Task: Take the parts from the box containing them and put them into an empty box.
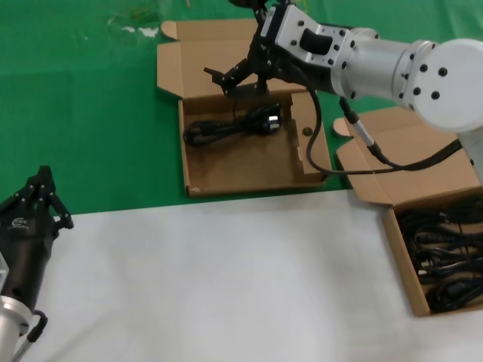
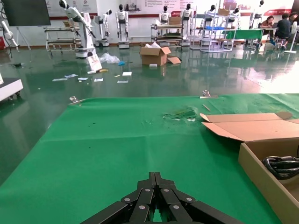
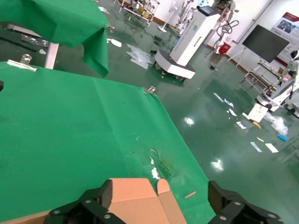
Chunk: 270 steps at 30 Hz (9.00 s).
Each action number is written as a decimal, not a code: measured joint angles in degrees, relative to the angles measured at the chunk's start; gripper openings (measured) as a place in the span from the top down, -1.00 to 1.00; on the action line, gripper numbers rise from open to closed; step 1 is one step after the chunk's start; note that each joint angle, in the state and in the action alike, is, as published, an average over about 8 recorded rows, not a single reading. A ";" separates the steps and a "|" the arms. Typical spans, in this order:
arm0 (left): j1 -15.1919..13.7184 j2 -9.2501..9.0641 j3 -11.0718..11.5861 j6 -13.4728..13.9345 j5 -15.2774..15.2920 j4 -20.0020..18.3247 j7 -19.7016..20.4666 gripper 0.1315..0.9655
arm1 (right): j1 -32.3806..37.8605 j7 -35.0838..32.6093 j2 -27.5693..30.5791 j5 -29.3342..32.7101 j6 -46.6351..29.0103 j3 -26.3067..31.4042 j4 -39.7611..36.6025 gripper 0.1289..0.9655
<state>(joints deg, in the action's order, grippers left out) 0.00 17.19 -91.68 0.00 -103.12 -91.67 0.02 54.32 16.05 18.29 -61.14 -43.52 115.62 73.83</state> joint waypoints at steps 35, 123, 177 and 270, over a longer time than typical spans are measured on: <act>0.00 0.00 0.00 0.00 0.00 0.00 0.00 -0.14 | -19.66 -5.77 -0.39 -15.16 15.74 -8.68 6.50 -1.00; 0.00 0.00 0.00 0.00 -0.02 0.00 -0.01 -1.00 | -52.50 -15.51 -1.06 -40.58 42.06 -23.15 17.25 -1.00; 0.00 0.00 0.00 0.00 -0.02 0.00 -0.02 -1.00 | -52.49 -15.51 -1.06 -40.58 42.06 -23.15 17.25 -1.00; 0.00 0.00 0.00 0.00 -0.02 0.00 -0.02 -1.00 | -52.49 -15.51 -1.06 -40.58 42.06 -23.15 17.25 -1.00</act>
<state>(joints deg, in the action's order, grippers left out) 0.00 17.19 -91.67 0.00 -103.13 -91.67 0.00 1.82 0.54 17.23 -101.72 -1.46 92.48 91.08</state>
